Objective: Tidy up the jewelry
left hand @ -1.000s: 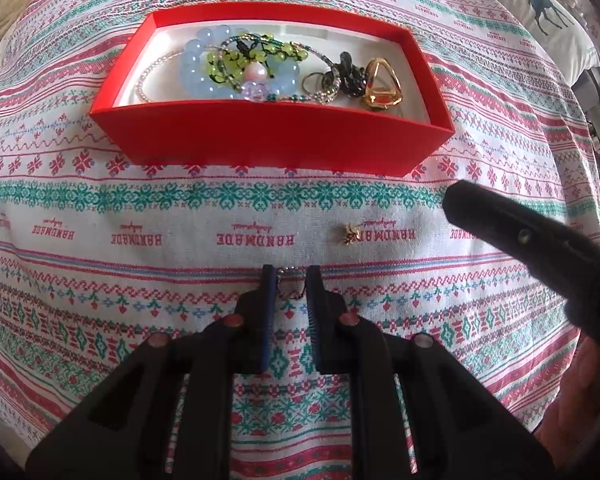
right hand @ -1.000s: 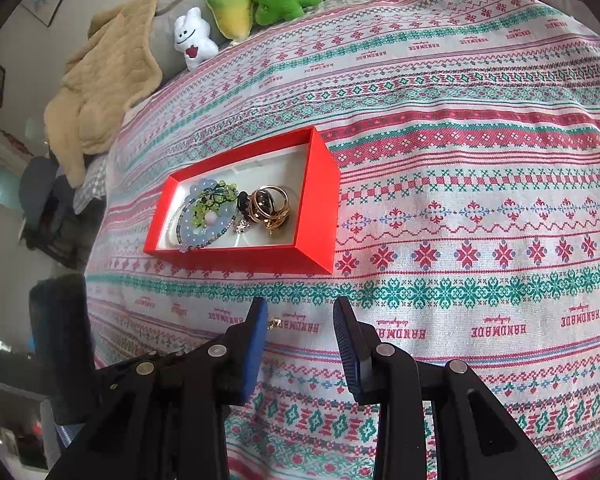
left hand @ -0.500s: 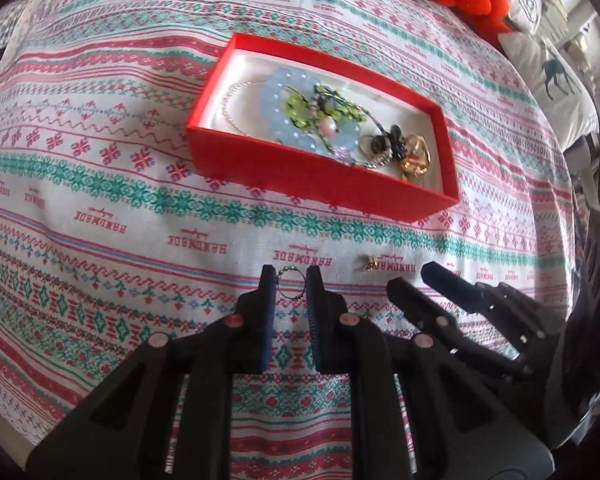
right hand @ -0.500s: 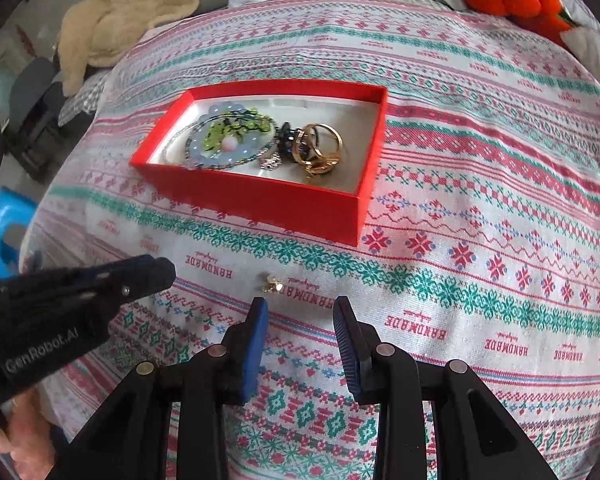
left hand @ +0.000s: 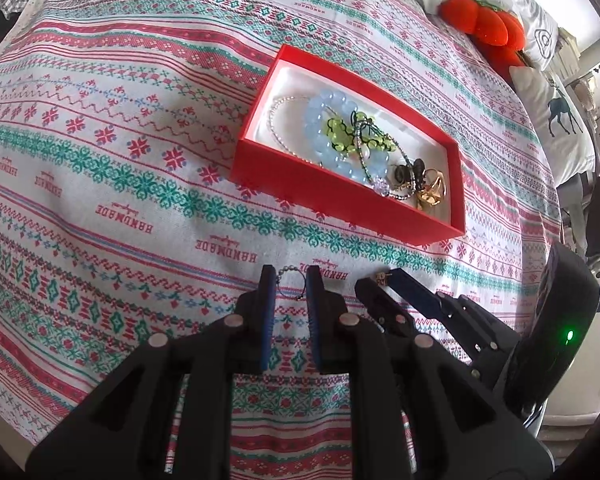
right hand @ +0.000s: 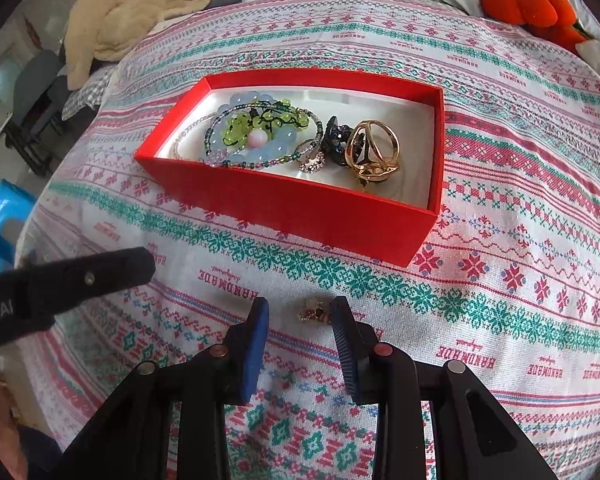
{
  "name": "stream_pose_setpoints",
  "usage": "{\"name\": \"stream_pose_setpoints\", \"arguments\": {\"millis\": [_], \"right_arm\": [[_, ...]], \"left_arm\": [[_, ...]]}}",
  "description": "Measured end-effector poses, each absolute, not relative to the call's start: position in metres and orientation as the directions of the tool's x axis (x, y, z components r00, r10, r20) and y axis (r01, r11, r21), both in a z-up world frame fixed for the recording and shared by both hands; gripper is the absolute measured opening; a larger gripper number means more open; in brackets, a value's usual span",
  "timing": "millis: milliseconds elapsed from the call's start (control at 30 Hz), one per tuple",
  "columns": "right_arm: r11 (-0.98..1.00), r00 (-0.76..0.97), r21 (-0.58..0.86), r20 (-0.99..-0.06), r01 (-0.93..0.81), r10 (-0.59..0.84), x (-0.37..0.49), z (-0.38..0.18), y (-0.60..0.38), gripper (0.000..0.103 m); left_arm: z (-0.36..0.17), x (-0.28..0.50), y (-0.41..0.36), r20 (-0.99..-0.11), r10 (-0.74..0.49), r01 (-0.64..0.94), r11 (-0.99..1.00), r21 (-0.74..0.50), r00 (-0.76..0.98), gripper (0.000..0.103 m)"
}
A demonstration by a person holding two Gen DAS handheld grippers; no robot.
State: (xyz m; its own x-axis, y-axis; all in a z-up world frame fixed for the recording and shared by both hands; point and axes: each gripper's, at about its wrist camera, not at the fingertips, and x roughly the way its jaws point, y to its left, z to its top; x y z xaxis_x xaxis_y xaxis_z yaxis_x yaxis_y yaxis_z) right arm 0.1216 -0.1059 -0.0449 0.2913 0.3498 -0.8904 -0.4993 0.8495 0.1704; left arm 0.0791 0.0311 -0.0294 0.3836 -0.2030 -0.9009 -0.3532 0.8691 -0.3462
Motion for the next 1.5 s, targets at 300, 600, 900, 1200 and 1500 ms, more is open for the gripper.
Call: {"name": "stream_pose_setpoints", "arguments": {"millis": [300, 600, 900, 1200, 1500], "right_arm": [[0.856, 0.270, 0.222, -0.886, -0.467, 0.377, 0.128, -0.044, -0.117, 0.009], [0.856, 0.255, 0.267, -0.878, -0.443, 0.406, 0.129, -0.037, -0.127, 0.008], [0.847, 0.249, 0.263, -0.878, -0.462, 0.409, 0.127, -0.036, -0.126, 0.015], [0.846, 0.319, 0.109, -0.895, -0.521, 0.312, 0.118, -0.042, -0.102, 0.017], [0.839, 0.306, 0.119, -0.896, -0.531, 0.321, 0.119, -0.040, -0.097, 0.008]], "left_arm": [[-0.028, 0.083, 0.026, -0.899, -0.208, -0.353, 0.867, -0.353, 0.386, 0.017], [-0.024, 0.080, 0.028, -0.891, -0.223, -0.338, 0.867, -0.367, 0.395, 0.017], [-0.024, 0.081, 0.029, -0.893, -0.217, -0.344, 0.866, -0.362, 0.394, 0.017], [-0.023, 0.083, 0.027, -0.895, -0.213, -0.341, 0.870, -0.356, 0.392, 0.017], [-0.020, 0.082, 0.028, -0.893, -0.211, -0.346, 0.867, -0.359, 0.398, 0.017]]}}
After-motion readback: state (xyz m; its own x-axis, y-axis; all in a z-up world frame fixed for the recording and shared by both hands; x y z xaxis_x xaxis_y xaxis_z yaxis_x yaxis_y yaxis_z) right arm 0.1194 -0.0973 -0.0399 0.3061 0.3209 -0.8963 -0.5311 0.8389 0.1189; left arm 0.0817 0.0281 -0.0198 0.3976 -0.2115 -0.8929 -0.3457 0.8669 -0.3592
